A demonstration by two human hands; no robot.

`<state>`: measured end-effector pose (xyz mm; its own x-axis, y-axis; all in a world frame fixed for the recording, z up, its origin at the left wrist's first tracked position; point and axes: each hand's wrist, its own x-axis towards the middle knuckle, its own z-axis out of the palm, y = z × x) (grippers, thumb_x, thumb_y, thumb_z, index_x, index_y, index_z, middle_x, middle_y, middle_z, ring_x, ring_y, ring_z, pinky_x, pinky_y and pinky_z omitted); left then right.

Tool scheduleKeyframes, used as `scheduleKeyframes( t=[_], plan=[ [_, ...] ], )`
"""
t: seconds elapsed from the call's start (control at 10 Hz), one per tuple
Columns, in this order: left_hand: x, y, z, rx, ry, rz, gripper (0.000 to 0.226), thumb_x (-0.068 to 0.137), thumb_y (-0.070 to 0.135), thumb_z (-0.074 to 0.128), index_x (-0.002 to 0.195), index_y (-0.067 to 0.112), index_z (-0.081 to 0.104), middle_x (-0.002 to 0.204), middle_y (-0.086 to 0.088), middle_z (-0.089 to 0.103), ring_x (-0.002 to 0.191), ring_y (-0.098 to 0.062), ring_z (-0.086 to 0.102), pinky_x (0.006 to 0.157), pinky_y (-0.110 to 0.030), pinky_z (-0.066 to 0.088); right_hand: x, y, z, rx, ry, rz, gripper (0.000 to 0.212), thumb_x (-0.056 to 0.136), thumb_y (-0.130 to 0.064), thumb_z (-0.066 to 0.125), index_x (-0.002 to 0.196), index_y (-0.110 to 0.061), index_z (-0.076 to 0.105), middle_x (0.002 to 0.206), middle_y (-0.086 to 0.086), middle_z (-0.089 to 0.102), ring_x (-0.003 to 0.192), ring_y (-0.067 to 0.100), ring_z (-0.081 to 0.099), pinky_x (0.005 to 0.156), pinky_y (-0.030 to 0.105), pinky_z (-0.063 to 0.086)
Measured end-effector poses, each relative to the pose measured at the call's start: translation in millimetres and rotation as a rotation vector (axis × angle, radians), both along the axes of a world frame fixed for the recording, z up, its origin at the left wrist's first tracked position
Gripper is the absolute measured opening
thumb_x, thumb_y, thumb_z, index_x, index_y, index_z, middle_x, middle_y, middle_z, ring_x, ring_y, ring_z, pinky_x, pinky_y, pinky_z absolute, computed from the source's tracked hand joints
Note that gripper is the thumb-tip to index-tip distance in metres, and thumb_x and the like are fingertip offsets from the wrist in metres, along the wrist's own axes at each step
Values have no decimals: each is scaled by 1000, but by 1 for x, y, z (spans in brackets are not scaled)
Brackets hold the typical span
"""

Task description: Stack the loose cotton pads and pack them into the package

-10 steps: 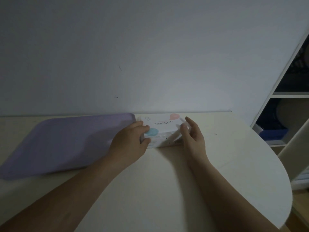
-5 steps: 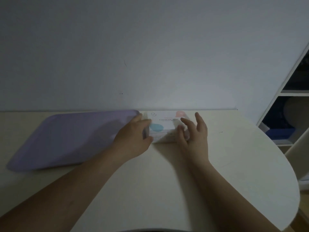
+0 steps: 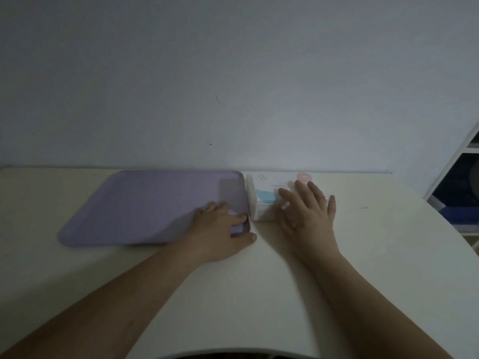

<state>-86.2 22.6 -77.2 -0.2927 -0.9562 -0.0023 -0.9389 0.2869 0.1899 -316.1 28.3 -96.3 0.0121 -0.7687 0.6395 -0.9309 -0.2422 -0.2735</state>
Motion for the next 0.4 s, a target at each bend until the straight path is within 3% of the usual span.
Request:
scheduleKeyframes(
  t=[0.2, 0.3, 0.4],
  plan=[
    [0, 0, 3, 13, 7, -59, 93, 64, 94, 23, 142, 51, 47, 150, 1, 45, 145, -27, 35, 118, -44, 28, 0, 0, 2, 11, -48, 1, 37, 94, -43, 54, 129, -31, 62, 153, 2, 49, 153, 29, 29, 120, 68, 7],
    [1, 2, 7, 40, 27, -61, 88, 70, 93, 33, 144, 48, 48, 157, -3, 42, 149, -28, 32, 121, -45, 26, 5, 5, 3, 6, -32, 1, 42, 94, -44, 50, 133, -30, 60, 156, 4, 46, 155, 27, 27, 121, 67, 4],
    [7, 1, 11, -68, 198, -78, 73, 79, 84, 36, 108, 27, 70, 117, -5, 67, 125, -30, 57, 106, -40, 44, 3, 5, 6, -50, -59, 18, 47, 95, -42, 53, 139, -26, 59, 159, 5, 46, 155, 25, 30, 123, 66, 5]
  ],
)
